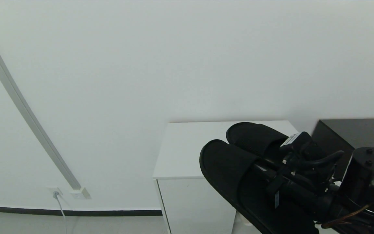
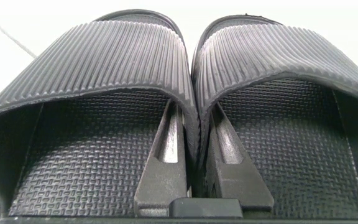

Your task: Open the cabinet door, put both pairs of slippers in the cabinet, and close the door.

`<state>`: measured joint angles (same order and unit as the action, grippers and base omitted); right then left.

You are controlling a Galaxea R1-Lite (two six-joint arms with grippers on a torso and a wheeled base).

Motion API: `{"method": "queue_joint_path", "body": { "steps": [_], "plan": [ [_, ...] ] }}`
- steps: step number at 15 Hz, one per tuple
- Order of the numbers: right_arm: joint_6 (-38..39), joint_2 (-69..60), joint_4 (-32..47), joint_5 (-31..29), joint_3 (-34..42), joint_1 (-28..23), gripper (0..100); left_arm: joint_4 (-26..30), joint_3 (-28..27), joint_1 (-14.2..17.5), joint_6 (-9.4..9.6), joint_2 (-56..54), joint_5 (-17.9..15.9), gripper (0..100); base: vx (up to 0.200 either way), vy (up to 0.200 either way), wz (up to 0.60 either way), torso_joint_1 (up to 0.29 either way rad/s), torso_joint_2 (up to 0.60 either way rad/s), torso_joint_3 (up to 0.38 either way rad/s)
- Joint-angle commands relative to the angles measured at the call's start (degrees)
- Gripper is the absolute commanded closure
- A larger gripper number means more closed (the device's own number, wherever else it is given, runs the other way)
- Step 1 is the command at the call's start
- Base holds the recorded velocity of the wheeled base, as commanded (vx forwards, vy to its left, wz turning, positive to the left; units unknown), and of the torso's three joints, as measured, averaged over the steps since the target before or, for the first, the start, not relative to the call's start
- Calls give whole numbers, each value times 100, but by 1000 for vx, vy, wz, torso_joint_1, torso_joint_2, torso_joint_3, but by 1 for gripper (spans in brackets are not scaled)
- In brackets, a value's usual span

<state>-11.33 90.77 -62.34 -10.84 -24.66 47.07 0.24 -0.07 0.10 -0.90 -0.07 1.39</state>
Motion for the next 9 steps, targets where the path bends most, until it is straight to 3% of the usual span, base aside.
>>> {"method": "queue_joint_path", "body": {
  "steps": [1,7,9],
  "plan": [
    [8,55,3,3,-4,-5,100,2,-1,-1,2,7,2,100,-200,0,0,-7,-7,2],
    [8,72,3,3,23,-5,100,2,-1,-1,2,7,2,100,-200,0,0,-2,2,2],
    [16,90,12,3,23,-5,100,2,7,-1,2,7,2,100,0,0,0,0,0,0]
  ]
}}
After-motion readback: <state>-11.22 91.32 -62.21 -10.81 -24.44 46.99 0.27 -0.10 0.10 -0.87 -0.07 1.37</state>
